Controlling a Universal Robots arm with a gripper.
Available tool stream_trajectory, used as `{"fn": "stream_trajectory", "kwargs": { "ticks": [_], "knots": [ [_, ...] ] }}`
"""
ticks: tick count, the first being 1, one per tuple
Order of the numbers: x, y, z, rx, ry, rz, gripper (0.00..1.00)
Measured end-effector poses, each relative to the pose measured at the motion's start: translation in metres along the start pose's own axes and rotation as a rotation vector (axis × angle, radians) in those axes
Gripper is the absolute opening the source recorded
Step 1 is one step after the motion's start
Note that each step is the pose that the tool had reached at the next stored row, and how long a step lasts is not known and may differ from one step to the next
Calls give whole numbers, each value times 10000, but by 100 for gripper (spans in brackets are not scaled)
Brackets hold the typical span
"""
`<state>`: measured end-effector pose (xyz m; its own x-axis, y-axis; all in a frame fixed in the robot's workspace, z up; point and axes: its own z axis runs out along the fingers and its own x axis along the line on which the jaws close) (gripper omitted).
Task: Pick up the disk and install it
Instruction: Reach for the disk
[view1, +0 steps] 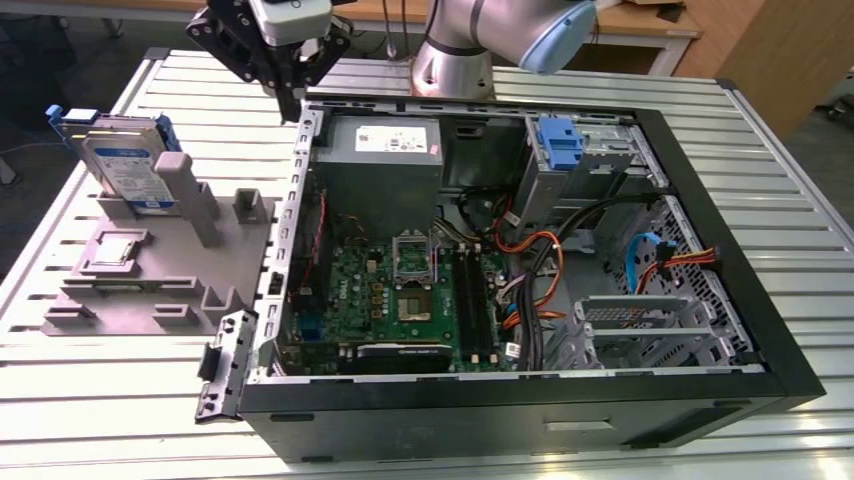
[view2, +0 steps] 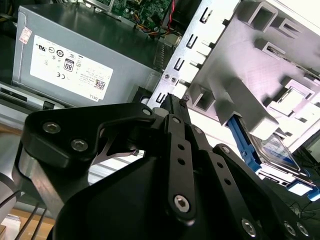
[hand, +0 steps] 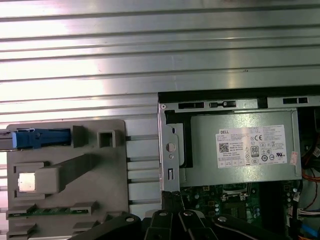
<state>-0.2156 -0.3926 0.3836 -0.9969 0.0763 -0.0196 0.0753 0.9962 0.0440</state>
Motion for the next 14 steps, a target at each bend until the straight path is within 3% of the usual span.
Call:
{"fn": "stream_trajectory", "kwargs": {
  "ticks": [14],
  "knots": [
    [56, -4, 2, 0, 0, 0, 10]
  ]
}}
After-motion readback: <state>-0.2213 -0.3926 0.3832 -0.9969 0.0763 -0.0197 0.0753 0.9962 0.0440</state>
